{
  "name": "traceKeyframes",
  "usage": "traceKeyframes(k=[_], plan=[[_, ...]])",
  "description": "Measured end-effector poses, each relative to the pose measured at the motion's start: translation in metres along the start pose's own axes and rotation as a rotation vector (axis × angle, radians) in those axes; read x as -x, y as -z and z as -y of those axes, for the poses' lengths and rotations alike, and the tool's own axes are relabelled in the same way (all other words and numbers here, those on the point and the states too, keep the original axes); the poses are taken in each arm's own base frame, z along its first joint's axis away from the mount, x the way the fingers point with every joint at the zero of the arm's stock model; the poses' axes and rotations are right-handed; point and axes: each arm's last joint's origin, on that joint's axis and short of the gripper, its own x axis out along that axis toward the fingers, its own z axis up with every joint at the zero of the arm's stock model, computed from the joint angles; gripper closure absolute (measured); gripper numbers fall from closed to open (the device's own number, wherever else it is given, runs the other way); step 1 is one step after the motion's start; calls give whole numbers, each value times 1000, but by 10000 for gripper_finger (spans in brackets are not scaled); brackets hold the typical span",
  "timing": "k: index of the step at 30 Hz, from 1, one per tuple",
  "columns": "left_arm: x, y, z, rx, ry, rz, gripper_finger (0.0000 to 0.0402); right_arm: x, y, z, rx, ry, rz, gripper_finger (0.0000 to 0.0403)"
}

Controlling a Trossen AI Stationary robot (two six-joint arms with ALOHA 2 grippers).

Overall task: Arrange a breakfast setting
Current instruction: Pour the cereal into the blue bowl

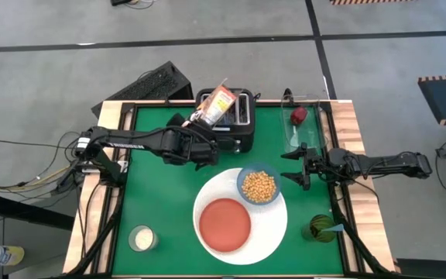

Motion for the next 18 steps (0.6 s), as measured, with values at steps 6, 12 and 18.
traceKeyframes(k=[6,12,18], plan=[[-1,-3,0,-19,-23,38,328,0,0,0,0,0,0,7],[-4,-2,-10,-26,-78,12,316,0,0,0,0,0,0,7],[-3,-4,-22,15,-72,22,309,0,0,0,0,0,0,7]])
